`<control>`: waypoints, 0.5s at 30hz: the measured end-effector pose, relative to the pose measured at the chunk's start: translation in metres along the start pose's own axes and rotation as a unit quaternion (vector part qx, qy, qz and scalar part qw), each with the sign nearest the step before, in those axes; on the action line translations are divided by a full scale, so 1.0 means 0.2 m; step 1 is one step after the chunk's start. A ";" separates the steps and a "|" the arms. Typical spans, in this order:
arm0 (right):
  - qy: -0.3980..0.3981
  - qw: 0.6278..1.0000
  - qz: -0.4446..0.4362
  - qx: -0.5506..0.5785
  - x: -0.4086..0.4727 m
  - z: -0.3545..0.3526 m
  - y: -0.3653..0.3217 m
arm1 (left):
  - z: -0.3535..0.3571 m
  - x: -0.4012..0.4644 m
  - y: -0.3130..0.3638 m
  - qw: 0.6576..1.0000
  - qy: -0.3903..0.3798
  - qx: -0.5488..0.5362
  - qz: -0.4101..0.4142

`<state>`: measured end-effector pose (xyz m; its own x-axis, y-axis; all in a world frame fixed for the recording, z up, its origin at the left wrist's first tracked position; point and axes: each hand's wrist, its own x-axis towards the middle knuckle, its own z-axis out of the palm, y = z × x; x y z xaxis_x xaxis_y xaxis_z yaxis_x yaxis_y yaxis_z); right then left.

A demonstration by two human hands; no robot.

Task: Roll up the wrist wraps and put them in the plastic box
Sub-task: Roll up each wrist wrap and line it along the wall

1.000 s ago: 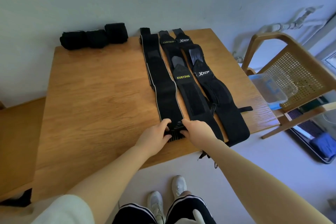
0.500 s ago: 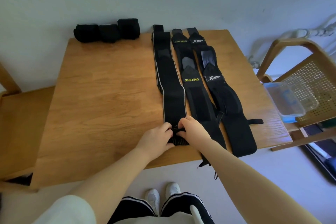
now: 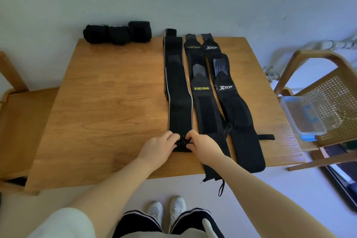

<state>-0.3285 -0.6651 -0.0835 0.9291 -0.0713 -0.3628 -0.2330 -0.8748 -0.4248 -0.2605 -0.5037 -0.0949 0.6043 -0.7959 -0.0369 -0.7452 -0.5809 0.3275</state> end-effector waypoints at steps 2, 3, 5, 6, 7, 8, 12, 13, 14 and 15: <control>0.003 1.000 0.013 0.006 0.02 0.00 0.00 | 0.00 0.01 0.01 1.000 0.010 0.007 -0.005; 0.002 1.000 0.017 0.007 0.03 -0.01 0.00 | 0.00 0.01 0.01 1.000 0.013 0.009 -0.007; 0.002 1.000 0.020 0.014 0.04 -0.02 -0.01 | 0.01 0.01 0.01 1.000 0.012 0.004 -0.014; 0.004 1.000 0.023 0.018 0.05 -0.02 -0.02 | 0.02 0.01 0.00 1.000 0.016 -0.002 -0.018; 0.009 0.999 0.027 0.018 0.06 -0.02 -0.03 | 0.04 0.01 0.00 0.999 0.025 -0.009 -0.028; 0.019 0.999 0.030 0.012 0.06 -0.01 -0.04 | 0.04 0.01 0.00 0.998 0.039 -0.015 -0.046; 0.057 0.998 -0.011 -0.034 0.06 -0.01 -0.05 | 0.05 0.02 0.02 0.998 0.051 0.007 -0.038; 0.057 0.996 -0.036 -0.061 0.06 0.00 -0.05 | 0.04 0.02 0.02 0.998 0.044 0.016 -0.031; 0.055 0.991 -0.065 -0.101 0.05 0.00 -0.04 | 0.03 0.02 0.02 0.999 0.042 0.020 -0.027; 0.050 0.984 -0.095 -0.141 0.04 0.01 -0.04 | 0.03 0.02 0.01 0.998 0.049 0.014 -0.025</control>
<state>-0.3201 -0.6579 -0.0844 0.9751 0.0728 -0.2097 0.0245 -0.9742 -0.2242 -0.2619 -0.5092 -0.0992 0.6638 -0.7468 0.0406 -0.7209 -0.6245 0.3006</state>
